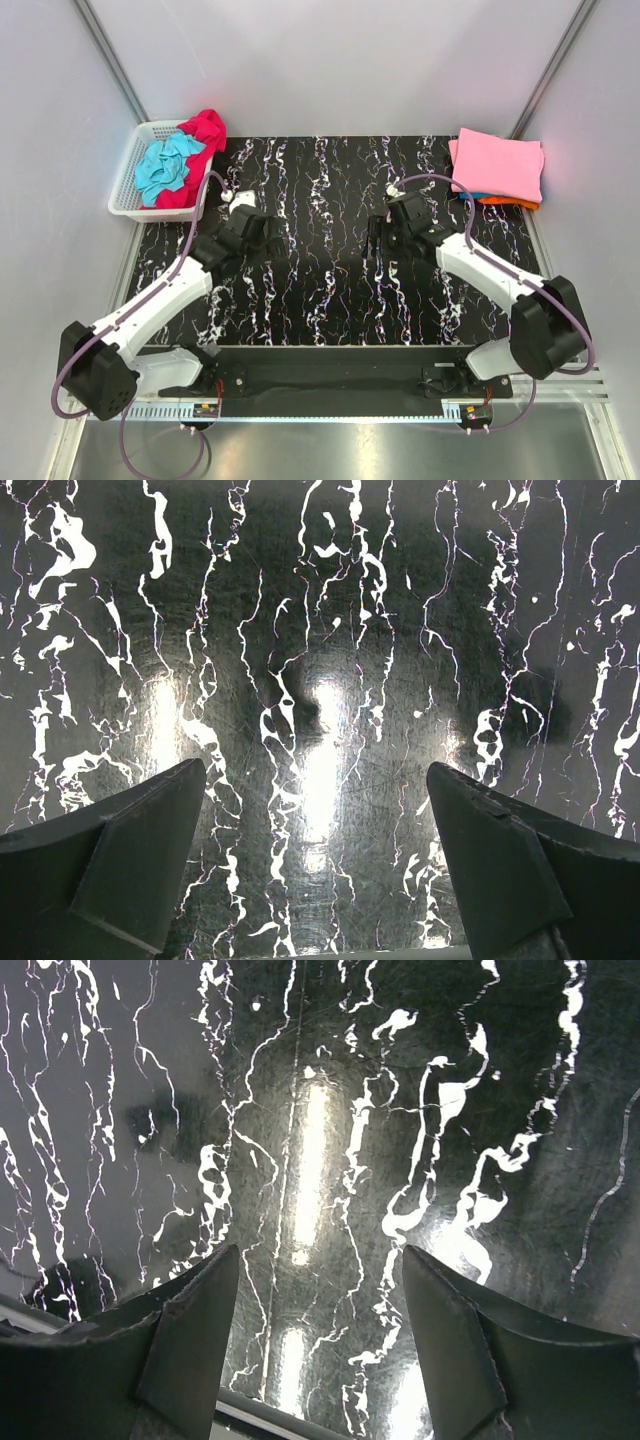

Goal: Fold and stack the t-shirts
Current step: Reset both grippers

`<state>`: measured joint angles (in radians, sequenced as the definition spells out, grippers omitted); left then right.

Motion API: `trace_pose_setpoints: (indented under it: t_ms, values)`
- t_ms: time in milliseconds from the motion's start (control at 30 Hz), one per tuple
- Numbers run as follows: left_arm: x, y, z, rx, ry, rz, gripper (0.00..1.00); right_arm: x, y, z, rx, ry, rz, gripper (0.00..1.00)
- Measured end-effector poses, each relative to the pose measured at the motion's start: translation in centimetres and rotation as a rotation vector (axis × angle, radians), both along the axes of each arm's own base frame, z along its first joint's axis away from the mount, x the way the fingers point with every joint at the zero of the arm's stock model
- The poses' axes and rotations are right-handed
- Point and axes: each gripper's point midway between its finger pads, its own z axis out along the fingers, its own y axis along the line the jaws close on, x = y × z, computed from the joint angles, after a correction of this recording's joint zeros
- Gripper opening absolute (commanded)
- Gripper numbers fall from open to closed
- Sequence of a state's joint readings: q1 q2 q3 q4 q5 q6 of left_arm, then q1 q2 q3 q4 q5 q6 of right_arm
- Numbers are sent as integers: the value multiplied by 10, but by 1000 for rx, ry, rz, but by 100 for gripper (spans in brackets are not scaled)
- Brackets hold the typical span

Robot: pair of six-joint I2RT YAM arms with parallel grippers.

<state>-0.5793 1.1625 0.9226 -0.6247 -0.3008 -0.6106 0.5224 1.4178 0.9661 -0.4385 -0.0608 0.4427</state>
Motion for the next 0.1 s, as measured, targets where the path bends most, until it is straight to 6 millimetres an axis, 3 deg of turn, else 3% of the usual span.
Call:
trace_pose_setpoints:
  t_ms: [100]
  values:
    - [0, 0, -1, 2, 2, 0, 99, 0, 4, -1, 3, 1, 6, 72]
